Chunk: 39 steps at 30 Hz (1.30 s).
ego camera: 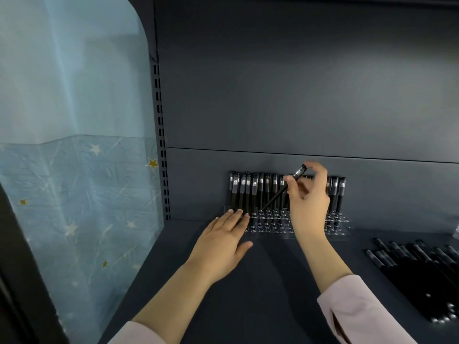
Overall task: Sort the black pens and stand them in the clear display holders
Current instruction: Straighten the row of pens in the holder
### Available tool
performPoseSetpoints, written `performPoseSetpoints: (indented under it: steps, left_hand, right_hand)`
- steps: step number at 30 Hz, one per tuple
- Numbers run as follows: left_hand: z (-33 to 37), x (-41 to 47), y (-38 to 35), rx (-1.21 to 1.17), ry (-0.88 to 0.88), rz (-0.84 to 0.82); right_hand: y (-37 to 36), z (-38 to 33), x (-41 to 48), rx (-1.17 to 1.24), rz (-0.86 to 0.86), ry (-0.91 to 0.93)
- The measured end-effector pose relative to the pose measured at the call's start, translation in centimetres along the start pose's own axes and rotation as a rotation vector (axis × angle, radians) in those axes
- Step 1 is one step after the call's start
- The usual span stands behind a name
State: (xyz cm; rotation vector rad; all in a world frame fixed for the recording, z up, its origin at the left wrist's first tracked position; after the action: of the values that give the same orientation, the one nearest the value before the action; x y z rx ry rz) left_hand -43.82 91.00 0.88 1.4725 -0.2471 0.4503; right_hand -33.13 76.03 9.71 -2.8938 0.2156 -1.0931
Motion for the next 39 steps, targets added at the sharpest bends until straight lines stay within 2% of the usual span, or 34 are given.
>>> performPoseSetpoints:
  steps: [8,12,16,21,27,31,36,39]
  left_hand:
    - [-0.3,0.0,0.1,0.025,0.027,0.048]
    - [-0.4,0.0,0.1,-0.007,0.035,0.047]
    - [-0.4,0.1,0.1,-0.028,0.042,0.049]
    - [-0.5,0.1,0.2,-0.047,0.053,0.050]
    - [-0.4,0.0,0.3,-0.075,0.078,0.043]
    - [0.3,0.1,1.7,-0.077,0.083,0.096]
    - [4.2,0.7,5.0,-0.074,0.077,0.241]
    - [7.9,1.5,5.3,-0.139,0.090,0.261]
  right_hand:
    - [-2.4,-0.3,-1.5,-0.190,-0.139,0.159]
    - [-4.1,-0.9,-2.6,-0.309,-0.263,0.319]
    - [-5.6,-1.6,-3.5,-0.441,-0.309,0.500]
    - [-5.2,-0.8,-3.0,-0.492,-0.266,0.454]
    - [-5.3,-0.3,-3.4,-0.431,-0.389,0.411]
    - [-4.8,-0.8,-2.6,-0.393,-0.440,0.343]
    - [-0.9,-1.7,-0.5,-0.403,-0.431,0.326]
    - [2.9,-0.9,1.2,-0.458,-0.441,0.312]
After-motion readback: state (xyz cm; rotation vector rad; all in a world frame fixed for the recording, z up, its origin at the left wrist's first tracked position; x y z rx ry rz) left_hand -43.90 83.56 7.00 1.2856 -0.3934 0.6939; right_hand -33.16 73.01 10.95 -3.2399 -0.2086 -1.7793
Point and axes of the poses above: each hand's wrist, its own x-axis towards the middle knuckle, its own y-axis out of the back of the hand, z = x × y, the point moved 10 cm from there along x, towards the middle knuckle, and after that the axes turned 9 degrees about z, right-handed, at the moved point
